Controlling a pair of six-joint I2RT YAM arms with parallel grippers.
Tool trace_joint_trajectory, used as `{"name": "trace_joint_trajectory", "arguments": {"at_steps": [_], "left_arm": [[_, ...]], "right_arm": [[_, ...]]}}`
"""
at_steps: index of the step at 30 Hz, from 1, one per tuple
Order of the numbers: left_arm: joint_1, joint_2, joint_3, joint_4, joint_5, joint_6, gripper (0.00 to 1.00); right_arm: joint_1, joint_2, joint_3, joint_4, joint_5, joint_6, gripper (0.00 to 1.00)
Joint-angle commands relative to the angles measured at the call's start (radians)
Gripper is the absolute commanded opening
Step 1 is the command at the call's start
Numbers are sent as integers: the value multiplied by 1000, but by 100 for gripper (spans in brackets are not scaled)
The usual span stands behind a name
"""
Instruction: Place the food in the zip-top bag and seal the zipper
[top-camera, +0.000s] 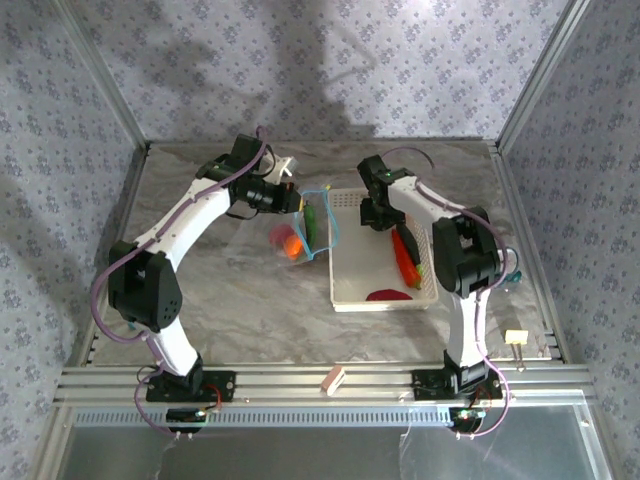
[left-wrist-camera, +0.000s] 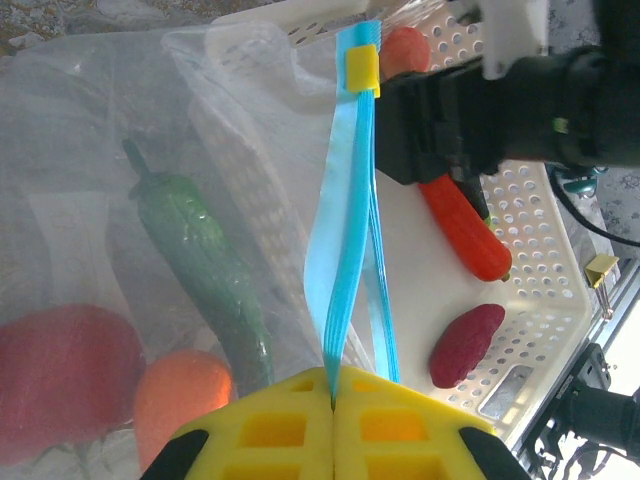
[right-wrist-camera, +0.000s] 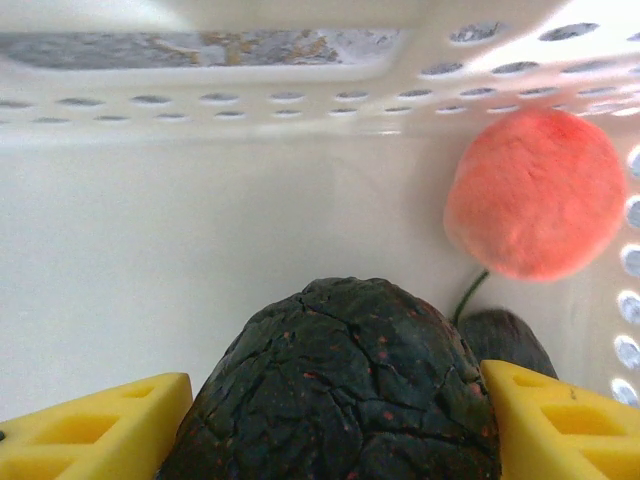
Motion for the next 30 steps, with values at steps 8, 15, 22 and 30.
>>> {"name": "trace_joint_trajectory", "arguments": {"at_steps": [8, 15, 22, 30], "left_arm": [[6, 11, 33, -2, 7, 10, 7], [4, 11, 32, 7, 9, 0, 7], [-1, 3, 32, 7, 9, -4, 7], [-5, -5, 33, 8, 9, -4, 7]], "right_arm": [[140, -356, -114, 57, -166, -45, 60], [171, -398, -120, 69, -451, 2, 60], [209, -338, -143, 133, -610, 72, 61], [240, -237, -94, 141, -590, 99, 65]]}}
